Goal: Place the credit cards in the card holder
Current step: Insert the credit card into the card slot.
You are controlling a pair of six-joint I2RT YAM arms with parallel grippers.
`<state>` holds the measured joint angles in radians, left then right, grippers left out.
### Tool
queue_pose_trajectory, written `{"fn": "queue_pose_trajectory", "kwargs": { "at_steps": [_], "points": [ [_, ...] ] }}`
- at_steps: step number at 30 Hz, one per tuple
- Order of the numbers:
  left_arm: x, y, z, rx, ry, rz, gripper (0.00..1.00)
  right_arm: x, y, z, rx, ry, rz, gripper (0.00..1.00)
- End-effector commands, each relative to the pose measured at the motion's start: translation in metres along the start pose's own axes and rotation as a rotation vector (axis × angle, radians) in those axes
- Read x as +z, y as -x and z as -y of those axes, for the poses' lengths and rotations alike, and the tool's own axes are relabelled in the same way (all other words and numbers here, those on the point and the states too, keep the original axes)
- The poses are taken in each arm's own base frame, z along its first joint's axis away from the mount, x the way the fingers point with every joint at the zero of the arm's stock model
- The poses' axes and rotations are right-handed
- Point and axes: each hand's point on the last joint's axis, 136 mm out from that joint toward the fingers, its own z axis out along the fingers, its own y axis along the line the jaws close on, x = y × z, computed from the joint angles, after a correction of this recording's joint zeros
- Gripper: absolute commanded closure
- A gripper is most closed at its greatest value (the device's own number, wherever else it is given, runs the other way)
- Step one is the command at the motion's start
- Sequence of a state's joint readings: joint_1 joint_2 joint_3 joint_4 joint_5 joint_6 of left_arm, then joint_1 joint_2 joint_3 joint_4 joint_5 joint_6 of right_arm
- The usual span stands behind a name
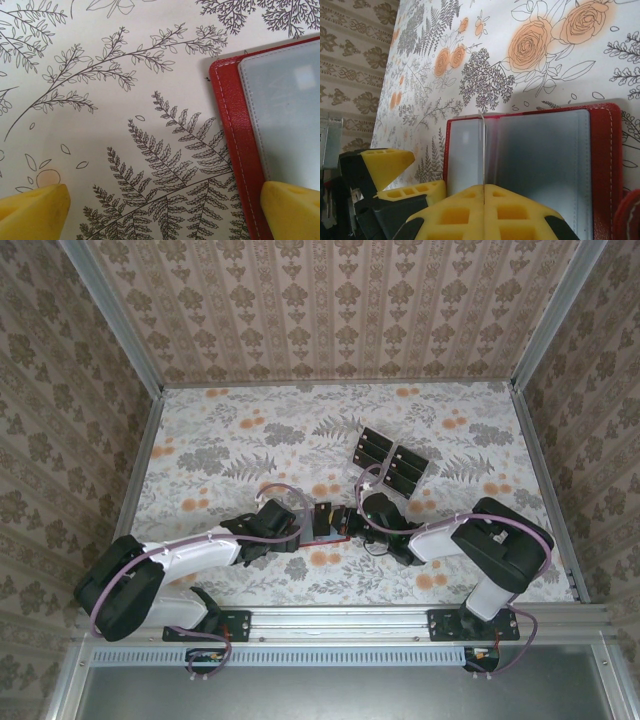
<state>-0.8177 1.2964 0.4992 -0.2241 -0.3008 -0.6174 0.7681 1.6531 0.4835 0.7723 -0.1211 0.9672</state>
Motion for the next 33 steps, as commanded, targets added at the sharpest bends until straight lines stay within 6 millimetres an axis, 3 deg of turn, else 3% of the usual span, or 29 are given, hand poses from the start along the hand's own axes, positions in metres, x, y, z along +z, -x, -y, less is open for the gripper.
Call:
{"fn": "queue_pose_trajectory", "kwargs": {
  "at_steps": [1,33],
  "points": [
    [0.001,-0.006,-0.006,-0.005,0.03,-0.011,0.0,0.001,-0.004,0.002,0.019,0.021,-0.008,1.0],
    [0.002,-0.007,-0.006,-0.003,0.029,-0.008,0.0,0.012,-0.03,0.02,0.095,-0.028,-0.116,1.0]
  ]
}}
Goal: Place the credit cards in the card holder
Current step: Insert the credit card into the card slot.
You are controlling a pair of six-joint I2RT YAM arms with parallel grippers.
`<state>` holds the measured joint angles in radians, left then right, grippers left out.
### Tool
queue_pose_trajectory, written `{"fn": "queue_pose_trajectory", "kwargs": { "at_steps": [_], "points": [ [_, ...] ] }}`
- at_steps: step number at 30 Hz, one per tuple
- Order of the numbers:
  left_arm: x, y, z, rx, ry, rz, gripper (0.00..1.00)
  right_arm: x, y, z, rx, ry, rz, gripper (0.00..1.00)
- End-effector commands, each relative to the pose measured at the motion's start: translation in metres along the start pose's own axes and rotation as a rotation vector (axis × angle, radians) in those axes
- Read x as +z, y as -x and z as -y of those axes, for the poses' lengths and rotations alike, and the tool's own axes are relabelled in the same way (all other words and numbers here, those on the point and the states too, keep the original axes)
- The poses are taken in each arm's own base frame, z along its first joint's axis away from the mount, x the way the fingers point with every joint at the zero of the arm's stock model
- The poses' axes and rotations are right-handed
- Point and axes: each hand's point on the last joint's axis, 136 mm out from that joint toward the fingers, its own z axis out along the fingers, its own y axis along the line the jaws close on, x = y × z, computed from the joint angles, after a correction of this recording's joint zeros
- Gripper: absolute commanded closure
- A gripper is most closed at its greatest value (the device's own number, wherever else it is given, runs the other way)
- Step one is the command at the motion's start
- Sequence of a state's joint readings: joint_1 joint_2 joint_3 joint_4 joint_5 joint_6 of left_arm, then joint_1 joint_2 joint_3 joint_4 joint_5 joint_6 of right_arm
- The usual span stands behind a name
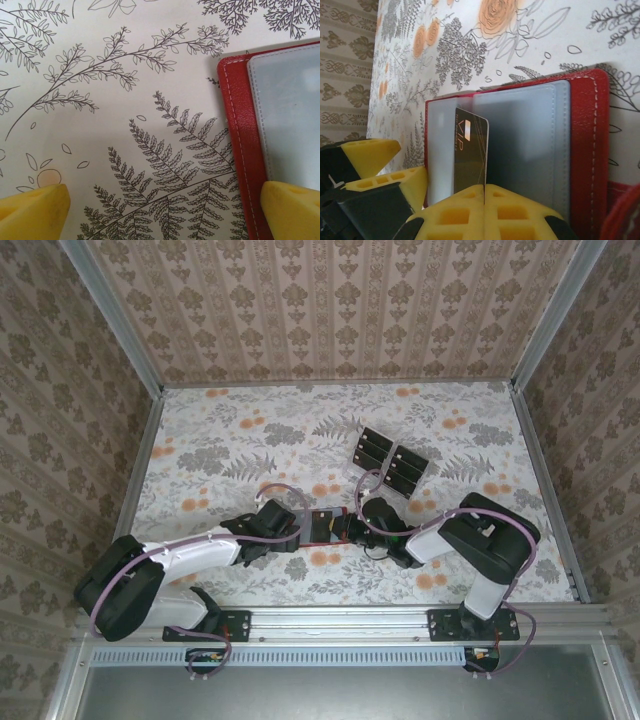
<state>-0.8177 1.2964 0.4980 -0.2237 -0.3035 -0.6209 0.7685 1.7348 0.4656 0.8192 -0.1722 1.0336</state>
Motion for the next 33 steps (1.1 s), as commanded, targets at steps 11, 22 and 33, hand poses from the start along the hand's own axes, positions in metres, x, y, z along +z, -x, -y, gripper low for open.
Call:
{"fn": "queue_pose_trajectory", "kwargs": {
  "at_steps": [11,22,33],
  "points": [
    [0.002,-0.007,-0.006,-0.001,0.026,-0.007,0.0,0.016,-0.011,0.001,0.025,-0.015,-0.091,1.0],
    [0.003,-0.008,-0.005,-0.001,0.019,-0.006,0.0,0.03,-0.014,-0.007,0.023,-0.001,-0.143,1.0],
    [-0.001,-0.003,-0.002,-0.004,-0.003,0.012,0.0,0.041,-0.021,-0.016,0.011,-0.006,-0.188,1.0]
  ]
}}
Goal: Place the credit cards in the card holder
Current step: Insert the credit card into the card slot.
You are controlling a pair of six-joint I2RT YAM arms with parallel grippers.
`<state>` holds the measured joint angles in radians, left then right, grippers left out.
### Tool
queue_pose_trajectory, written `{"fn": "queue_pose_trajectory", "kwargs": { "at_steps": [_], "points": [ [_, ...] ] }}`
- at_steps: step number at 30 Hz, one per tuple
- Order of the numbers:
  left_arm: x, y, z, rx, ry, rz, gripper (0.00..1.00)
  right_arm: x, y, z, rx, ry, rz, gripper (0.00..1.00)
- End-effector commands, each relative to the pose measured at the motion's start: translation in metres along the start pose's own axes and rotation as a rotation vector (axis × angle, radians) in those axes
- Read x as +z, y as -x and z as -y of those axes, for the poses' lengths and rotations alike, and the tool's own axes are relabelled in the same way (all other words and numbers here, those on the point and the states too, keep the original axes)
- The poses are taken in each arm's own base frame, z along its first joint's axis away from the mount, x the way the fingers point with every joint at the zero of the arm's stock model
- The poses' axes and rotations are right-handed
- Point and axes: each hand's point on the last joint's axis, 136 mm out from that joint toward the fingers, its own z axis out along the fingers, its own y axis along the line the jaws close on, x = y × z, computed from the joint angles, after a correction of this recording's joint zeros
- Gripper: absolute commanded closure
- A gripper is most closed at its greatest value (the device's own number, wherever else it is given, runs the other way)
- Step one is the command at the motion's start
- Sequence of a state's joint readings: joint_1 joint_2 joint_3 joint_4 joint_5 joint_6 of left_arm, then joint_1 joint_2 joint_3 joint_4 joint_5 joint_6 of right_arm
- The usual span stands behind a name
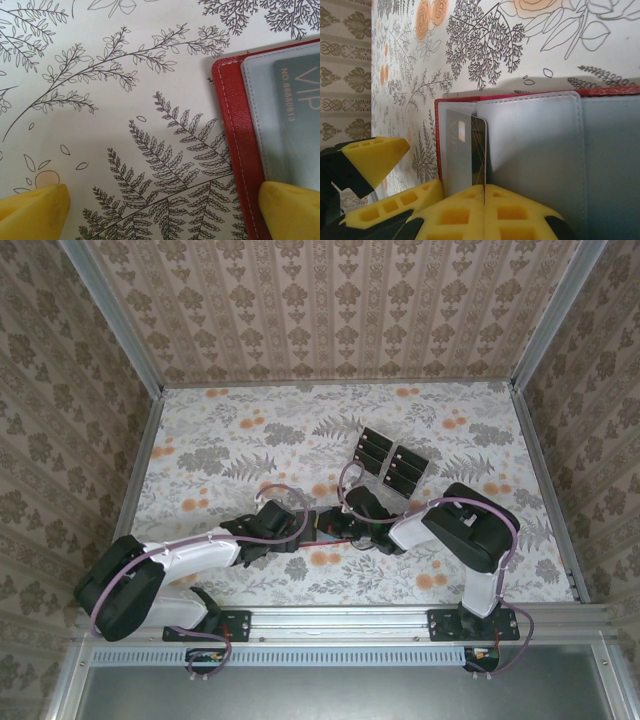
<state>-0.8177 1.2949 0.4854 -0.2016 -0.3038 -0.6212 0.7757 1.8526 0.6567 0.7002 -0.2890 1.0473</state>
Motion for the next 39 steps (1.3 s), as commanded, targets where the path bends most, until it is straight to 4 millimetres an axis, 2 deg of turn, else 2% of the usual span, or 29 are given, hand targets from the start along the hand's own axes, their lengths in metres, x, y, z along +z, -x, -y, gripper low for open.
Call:
{"fn": "queue_pose_trajectory", "kwargs": {
  "at_steps": [1,7,13,16,18,21,23,25,29,32,39],
  "points": [
    [-0.004,-0.001,-0.002,-0.004,-0.002,0.009,0.0,0.007,-0.013,0.006,-0.007,-0.032,-0.059,1.0],
    [-0.019,0.015,-0.004,-0.048,-0.031,0.057,0.0,0.004,-0.011,0.001,-0.024,-0.043,-0.066,1.0],
    [-0.03,0.03,-0.017,-0.117,-0.036,0.086,0.0,-0.007,-0.002,-0.016,-0.092,-0.068,-0.066,0.68],
    [-0.031,0.034,-0.023,-0.127,-0.026,0.084,0.0,-0.015,0.002,-0.022,-0.133,-0.095,-0.064,0.61],
    [-0.03,0.033,-0.025,-0.128,-0.015,0.075,0.0,-0.02,0.005,-0.023,-0.158,-0.12,-0.062,0.6],
    [-0.025,0.03,-0.03,-0.13,0.002,0.053,0.0,-0.026,0.007,-0.02,-0.19,-0.178,-0.071,0.62],
    [-0.022,0.027,-0.033,-0.13,0.017,0.038,0.0,-0.027,0.008,-0.016,-0.211,-0.218,-0.084,0.71],
    [-0.019,0.022,-0.036,-0.124,0.039,0.016,0.0,-0.026,0.01,-0.015,-0.234,-0.253,-0.095,0.84],
    [-0.014,0.016,-0.04,-0.117,0.066,-0.01,0.0,-0.02,0.01,-0.014,-0.269,-0.287,-0.12,0.96],
    [-0.012,0.013,-0.042,-0.118,0.077,-0.019,0.0,-0.013,0.008,-0.015,-0.287,-0.297,-0.141,1.0],
    [-0.008,0.007,-0.044,-0.123,0.083,-0.028,0.0,0.003,0.002,-0.011,-0.305,-0.319,-0.18,1.0]
  ]
}}
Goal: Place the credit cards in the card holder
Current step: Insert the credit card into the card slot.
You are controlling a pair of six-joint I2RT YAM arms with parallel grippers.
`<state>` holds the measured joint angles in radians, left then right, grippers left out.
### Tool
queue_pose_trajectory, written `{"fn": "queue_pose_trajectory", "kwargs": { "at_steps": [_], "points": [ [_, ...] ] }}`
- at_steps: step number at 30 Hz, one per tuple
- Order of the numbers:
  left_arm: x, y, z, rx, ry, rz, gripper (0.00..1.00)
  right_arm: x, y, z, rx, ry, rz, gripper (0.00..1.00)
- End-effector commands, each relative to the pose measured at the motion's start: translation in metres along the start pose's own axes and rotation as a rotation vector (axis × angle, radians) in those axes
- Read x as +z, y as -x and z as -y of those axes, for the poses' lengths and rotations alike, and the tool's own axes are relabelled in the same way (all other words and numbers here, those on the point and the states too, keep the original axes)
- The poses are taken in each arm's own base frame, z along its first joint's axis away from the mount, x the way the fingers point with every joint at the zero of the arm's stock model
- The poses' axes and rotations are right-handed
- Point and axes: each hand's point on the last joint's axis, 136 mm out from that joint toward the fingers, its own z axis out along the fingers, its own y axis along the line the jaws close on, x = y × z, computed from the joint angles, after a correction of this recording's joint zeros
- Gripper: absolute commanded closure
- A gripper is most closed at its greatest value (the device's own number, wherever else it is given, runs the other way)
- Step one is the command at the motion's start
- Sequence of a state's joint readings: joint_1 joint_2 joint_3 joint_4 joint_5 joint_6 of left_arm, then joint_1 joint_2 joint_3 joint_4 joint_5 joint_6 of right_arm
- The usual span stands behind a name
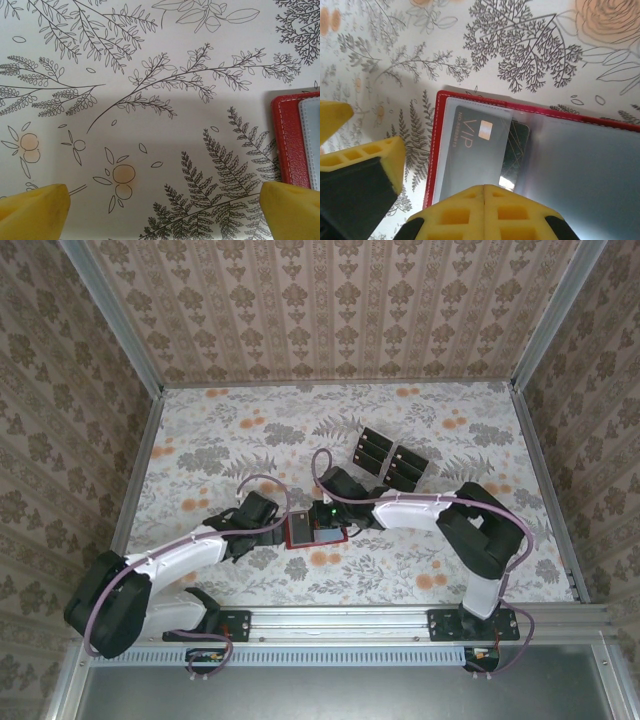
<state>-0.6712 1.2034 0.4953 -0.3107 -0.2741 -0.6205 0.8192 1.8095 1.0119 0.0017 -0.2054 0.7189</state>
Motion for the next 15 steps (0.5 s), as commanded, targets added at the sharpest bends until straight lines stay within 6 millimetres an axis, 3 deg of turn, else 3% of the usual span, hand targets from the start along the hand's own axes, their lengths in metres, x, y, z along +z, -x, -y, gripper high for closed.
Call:
{"fn": "queue_pose_trajectory", "kwargs": {
  "at_steps": [1,15],
  "points": [
    [0.003,-0.001,-0.006,0.0,0.029,-0.009,0.0,0.008,-0.007,0.01,-0.024,-0.061,-0.036,1.0],
    [0.01,-0.003,-0.004,0.004,0.037,-0.033,0.0,0.013,-0.012,0.024,-0.03,-0.112,-0.049,1.0]
  ]
}}
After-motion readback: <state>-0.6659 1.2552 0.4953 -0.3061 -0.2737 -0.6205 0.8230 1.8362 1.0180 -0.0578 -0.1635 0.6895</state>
